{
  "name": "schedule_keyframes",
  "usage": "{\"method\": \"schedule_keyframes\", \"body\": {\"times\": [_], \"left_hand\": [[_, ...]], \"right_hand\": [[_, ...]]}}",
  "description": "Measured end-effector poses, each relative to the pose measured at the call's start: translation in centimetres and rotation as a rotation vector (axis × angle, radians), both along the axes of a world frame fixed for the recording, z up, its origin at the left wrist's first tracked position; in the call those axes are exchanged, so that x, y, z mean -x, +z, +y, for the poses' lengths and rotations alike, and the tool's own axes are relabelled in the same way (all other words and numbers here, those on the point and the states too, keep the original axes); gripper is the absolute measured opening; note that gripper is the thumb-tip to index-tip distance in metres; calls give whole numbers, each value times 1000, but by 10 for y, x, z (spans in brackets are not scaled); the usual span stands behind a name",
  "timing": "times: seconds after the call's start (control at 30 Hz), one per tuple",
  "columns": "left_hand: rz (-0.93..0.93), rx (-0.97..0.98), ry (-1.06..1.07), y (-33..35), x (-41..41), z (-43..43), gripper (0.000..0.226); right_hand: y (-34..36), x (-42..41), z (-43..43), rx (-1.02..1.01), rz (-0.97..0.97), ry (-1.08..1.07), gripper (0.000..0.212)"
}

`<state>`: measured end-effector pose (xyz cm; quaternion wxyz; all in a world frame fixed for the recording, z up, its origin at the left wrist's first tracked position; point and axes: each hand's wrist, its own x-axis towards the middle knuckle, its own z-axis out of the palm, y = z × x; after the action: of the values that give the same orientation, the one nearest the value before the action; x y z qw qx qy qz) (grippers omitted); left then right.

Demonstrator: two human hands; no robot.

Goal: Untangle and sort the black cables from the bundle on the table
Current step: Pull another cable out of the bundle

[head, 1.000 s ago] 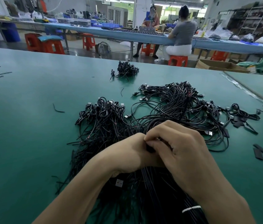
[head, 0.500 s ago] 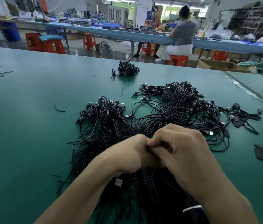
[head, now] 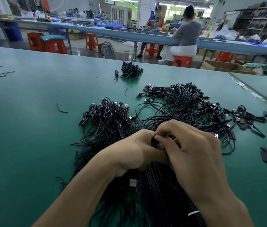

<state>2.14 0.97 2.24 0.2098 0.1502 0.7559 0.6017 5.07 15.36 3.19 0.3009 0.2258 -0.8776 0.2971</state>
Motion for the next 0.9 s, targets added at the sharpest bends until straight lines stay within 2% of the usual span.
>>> {"method": "schedule_keyframes", "body": {"times": [0.1, 0.27, 0.37, 0.47, 0.5, 0.57, 0.7, 0.8, 0.87, 0.9], "left_hand": [[-53, -119, 33, 7, -1, 0, 34], [-160, -355, 43, 19, -8, 4, 21], [-224, -442, 48, 22, -10, 4, 23], [-258, -503, 108, 27, -10, 9, 16], [-221, -502, 157, 27, -11, 12, 25], [-23, -451, 286, 23, -12, 18, 39], [407, -390, 378, 15, -10, 23, 22], [588, -357, 342, 14, -7, 20, 12], [682, -299, 332, 13, -5, 17, 11], [718, -265, 332, 13, -5, 15, 13]], "right_hand": [[-2, -1, -4, 70, 128, -54, 12], [-6, -1, -8, 209, 269, -76, 12], [-1, -1, -7, 245, 190, -89, 14], [1, -1, -11, 422, 29, -47, 26], [0, -1, -13, 502, -20, -24, 27], [1, -2, -17, 641, -88, 19, 28], [7, -3, -20, 997, -269, 101, 27], [12, -4, -18, 1219, -480, 188, 21], [15, -2, -14, 1278, -625, 279, 12], [16, -1, -11, 1290, -694, 320, 15]]}}
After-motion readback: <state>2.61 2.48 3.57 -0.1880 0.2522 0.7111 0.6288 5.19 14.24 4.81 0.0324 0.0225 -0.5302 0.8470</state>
